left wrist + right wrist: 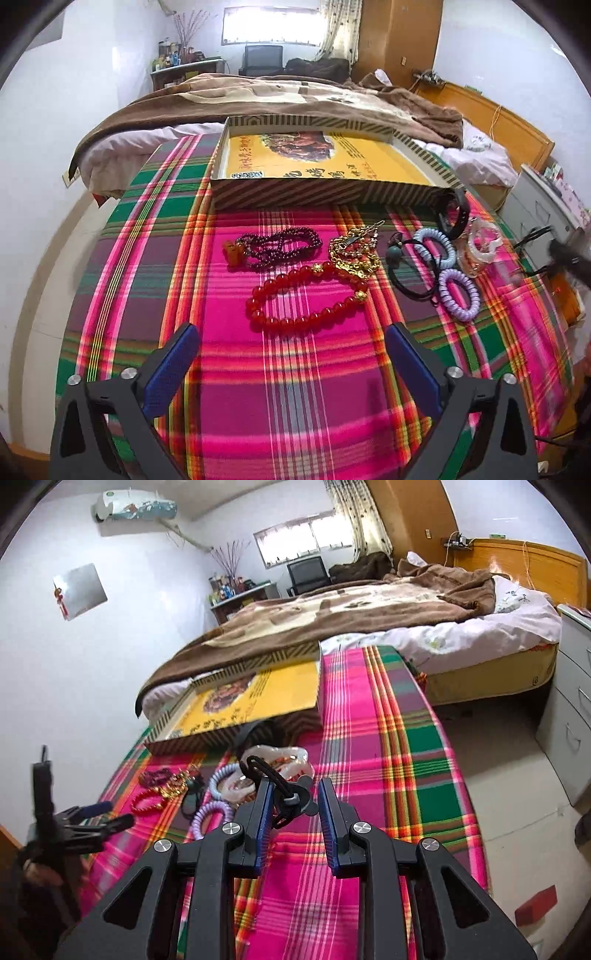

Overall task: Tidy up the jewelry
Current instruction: 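Reach the right tool to the black cord bracelet and close on it, then grasp the red bead bracelet with the left tool while the right tool holds the black cord bracelet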

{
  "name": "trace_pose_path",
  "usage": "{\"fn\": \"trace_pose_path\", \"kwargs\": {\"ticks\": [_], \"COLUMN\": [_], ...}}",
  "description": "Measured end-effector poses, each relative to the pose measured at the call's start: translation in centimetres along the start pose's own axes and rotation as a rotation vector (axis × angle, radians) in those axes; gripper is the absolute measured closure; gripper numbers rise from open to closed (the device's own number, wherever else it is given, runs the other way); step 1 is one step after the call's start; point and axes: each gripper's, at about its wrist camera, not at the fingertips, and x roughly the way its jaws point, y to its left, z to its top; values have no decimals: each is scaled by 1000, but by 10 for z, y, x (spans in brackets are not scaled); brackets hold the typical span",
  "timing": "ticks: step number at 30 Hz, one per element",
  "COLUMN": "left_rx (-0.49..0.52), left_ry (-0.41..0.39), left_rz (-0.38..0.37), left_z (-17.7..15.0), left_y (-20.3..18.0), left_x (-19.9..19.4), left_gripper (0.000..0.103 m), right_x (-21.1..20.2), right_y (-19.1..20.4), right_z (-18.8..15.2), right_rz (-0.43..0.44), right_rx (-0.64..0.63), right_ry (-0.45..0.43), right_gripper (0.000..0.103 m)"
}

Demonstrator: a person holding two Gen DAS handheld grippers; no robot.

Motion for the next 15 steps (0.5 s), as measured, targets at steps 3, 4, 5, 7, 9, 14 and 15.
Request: {"fn": "trace_pose_path", "kwargs": {"ticks": [3, 4, 5, 7, 9, 14, 15], "left_rx": [51, 64, 75, 92, 96, 52, 43], "left_ry": [8, 11, 22, 25, 19, -25, -22], "left_rz": [24, 24, 23, 20, 5, 21, 34], "left_z": [5, 5, 6, 8, 10, 20, 23], "left_y": [-6, -8, -10, -12, -12, 0, 4], "left_x": [8, 10, 14, 17, 18, 12, 14], "left_gripper": [14, 18, 20, 21, 21, 21, 21], "right_x": [-6, -6, -6, -4, -1, -1, 0], "right_y": [2, 3, 1, 3, 4, 7, 8], "right_z": [1, 2, 2, 1, 0, -2, -3], "right_rz": [7, 8, 8, 13, 19, 32, 34], "right_rx": [-3, -5, -4, -4, -4, -8, -11], "right_ry": [-15, -18, -19, -15, -10, -7, -6], "right_gripper": [78, 78, 78, 78, 78, 78, 78]}}
